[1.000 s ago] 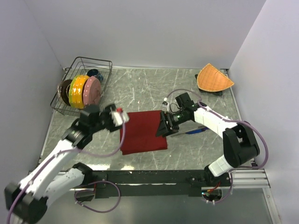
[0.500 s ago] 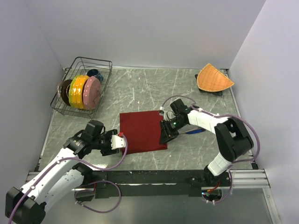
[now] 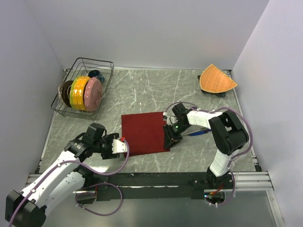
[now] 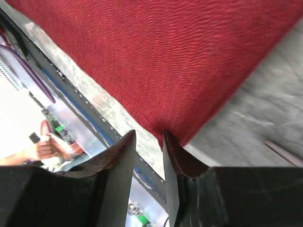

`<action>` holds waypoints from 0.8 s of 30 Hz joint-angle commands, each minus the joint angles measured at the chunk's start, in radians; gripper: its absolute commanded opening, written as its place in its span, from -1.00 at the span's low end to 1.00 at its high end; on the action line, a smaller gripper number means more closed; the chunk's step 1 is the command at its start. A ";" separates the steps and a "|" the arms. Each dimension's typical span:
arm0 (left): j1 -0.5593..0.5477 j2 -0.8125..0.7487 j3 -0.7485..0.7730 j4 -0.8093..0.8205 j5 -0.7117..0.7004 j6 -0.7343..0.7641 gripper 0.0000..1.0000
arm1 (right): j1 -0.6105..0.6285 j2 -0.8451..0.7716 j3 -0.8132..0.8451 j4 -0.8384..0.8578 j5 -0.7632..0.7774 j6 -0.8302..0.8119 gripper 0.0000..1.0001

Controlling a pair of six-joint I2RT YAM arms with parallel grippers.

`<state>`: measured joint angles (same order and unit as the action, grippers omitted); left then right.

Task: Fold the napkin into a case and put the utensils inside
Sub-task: Smooth out the square-folded napkin at the center of the board.

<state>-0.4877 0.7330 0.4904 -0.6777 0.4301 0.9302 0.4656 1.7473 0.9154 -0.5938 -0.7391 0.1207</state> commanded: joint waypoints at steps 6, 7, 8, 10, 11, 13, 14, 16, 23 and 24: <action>0.001 -0.026 -0.006 -0.034 0.065 0.068 0.31 | -0.010 -0.129 0.049 -0.110 -0.094 -0.046 -0.20; 0.003 -0.026 -0.009 -0.026 0.070 0.068 0.30 | -0.008 -0.172 0.059 -0.122 -0.100 -0.044 -0.19; 0.003 -0.021 -0.013 -0.020 0.073 0.068 0.27 | -0.007 -0.192 0.065 -0.127 -0.106 -0.043 -0.17; 0.001 -0.003 -0.018 -0.008 0.088 0.082 0.24 | -0.008 -0.238 0.083 -0.130 -0.103 -0.035 -0.16; 0.001 0.008 -0.022 0.000 0.096 0.088 0.19 | -0.007 -0.249 0.088 -0.129 -0.095 -0.029 -0.16; 0.001 0.041 -0.026 0.019 0.105 0.104 0.14 | -0.005 -0.258 0.099 -0.116 -0.071 -0.021 -0.17; 0.001 0.055 -0.027 0.024 0.120 0.110 0.10 | -0.007 -0.253 0.100 -0.110 -0.066 -0.020 -0.16; 0.001 0.092 -0.033 0.039 0.131 0.122 0.08 | -0.008 -0.232 0.102 -0.100 -0.059 -0.018 -0.17; 0.000 0.184 -0.030 0.082 0.163 0.186 0.01 | -0.041 -0.180 0.140 -0.101 -0.043 -0.013 -0.17; 0.000 0.187 -0.032 0.101 0.171 0.194 0.00 | -0.054 -0.167 0.142 -0.101 -0.046 -0.009 -0.17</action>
<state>-0.4877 0.9043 0.4610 -0.6403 0.5194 1.0550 0.4446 1.5597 1.0023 -0.6941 -0.7944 0.1047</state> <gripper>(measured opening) 0.509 0.418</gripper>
